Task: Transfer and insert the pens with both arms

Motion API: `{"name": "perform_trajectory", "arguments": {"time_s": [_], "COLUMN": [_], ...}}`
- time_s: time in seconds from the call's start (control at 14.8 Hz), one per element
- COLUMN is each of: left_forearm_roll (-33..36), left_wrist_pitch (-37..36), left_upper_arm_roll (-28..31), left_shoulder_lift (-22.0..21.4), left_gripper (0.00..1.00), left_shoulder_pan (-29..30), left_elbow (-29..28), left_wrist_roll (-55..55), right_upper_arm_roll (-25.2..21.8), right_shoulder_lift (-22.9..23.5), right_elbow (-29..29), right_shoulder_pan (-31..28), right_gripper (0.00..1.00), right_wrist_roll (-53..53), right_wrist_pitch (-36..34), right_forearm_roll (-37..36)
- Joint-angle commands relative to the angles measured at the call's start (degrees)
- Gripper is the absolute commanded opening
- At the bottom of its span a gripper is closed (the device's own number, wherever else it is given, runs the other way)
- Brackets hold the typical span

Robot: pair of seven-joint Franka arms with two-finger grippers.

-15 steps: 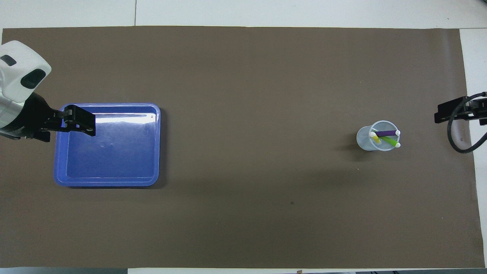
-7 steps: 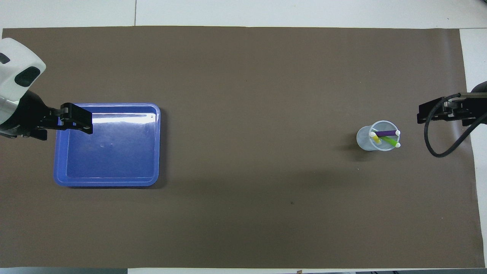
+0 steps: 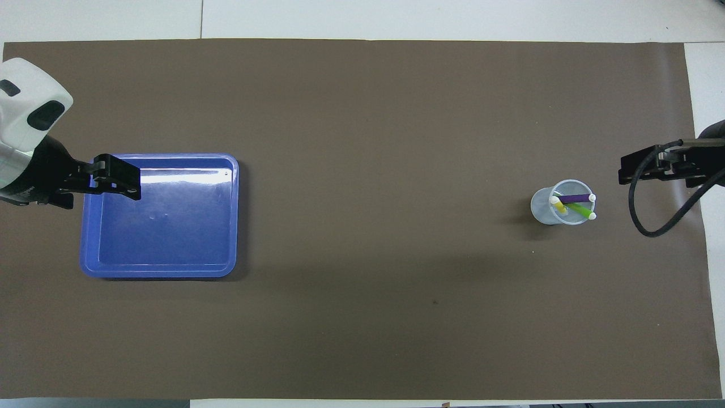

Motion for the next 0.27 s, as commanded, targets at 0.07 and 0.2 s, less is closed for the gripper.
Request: {"name": "perform_trajectory", "arguments": {"time_s": [0.07,0.2], "left_forearm_roll": [0.7,0.7], "left_wrist_pitch": [1.27,1.26], "left_upper_arm_roll": [0.49,0.49], "left_shoulder_lift": [-1.67,-1.67], "left_gripper": [1.0,1.0], "left_shoulder_pan": [-1.0,-1.0], "left_elbow": [-2.26,-2.26], "left_wrist_roll": [-0.67,-0.58], "right_upper_arm_roll": [0.38,0.38], "right_shoulder_lift": [-0.72,-0.72], "right_elbow": [-0.34,-0.34], "right_shoulder_pan": [-0.27,-0.27], "right_gripper": [1.0,1.0], "right_wrist_roll": [0.33,0.15], "right_wrist_pitch": [-0.7,-0.7], "right_forearm_roll": [-0.06,-0.06]}}
